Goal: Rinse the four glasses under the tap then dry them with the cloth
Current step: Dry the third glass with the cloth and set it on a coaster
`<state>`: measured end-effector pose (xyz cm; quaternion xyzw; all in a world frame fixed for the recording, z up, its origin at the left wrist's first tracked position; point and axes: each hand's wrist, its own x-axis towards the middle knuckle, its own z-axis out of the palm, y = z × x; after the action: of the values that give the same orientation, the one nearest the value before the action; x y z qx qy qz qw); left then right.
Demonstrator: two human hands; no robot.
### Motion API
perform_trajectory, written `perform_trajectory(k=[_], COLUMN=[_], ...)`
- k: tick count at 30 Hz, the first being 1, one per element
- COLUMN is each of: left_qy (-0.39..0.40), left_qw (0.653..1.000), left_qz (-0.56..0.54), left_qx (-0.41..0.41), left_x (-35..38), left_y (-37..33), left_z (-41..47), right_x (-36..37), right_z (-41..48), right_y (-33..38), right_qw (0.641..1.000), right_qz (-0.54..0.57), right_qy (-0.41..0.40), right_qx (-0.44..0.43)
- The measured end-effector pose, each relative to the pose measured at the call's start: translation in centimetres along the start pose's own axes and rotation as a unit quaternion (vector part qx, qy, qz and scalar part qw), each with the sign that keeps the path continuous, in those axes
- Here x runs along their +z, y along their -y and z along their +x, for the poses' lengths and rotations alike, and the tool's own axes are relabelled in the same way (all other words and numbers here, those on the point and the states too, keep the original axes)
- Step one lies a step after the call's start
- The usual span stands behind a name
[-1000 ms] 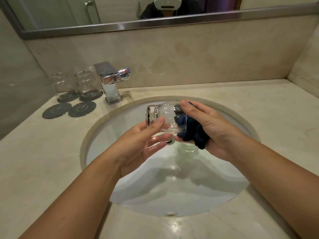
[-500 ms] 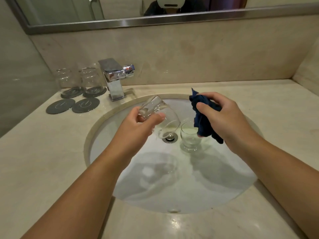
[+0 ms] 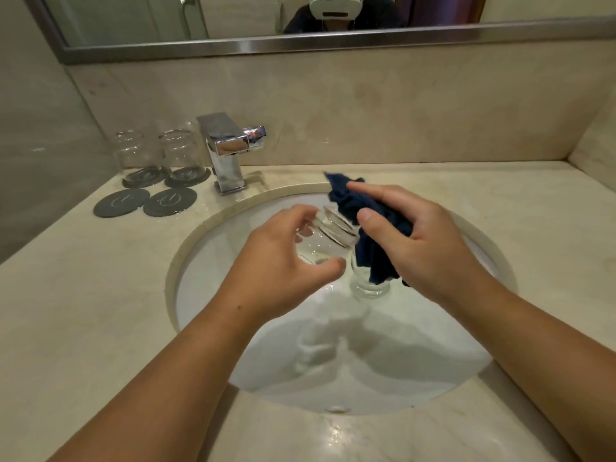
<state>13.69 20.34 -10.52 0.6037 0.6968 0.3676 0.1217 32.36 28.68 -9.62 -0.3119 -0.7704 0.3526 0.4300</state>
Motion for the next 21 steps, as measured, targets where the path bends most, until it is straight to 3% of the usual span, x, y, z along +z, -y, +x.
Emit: perform_trajectory(k=[4,12,21], left_qy=[-0.029,-0.041,-0.054], left_qw=[0.999,0.999,0.998], left_qz=[0.027,0.005,-0.013], left_qx=[0.027,0.015,0.039], left_x=[0.3,0.4,0.4], left_y=[-0.2,-0.2,-0.3], left_z=[-0.1,0.2,-0.2], right_x=[0.5,0.0,0.1], right_z=[-0.3,-0.8,-0.2], right_y=[0.7,2.1,1.3], right_qw=[0.998,0.994,0.993], right_qz=[-0.003,0.062,0.087], right_qy=[0.057,0.082,0.023], right_qx=[0.035,0.041,0.082])
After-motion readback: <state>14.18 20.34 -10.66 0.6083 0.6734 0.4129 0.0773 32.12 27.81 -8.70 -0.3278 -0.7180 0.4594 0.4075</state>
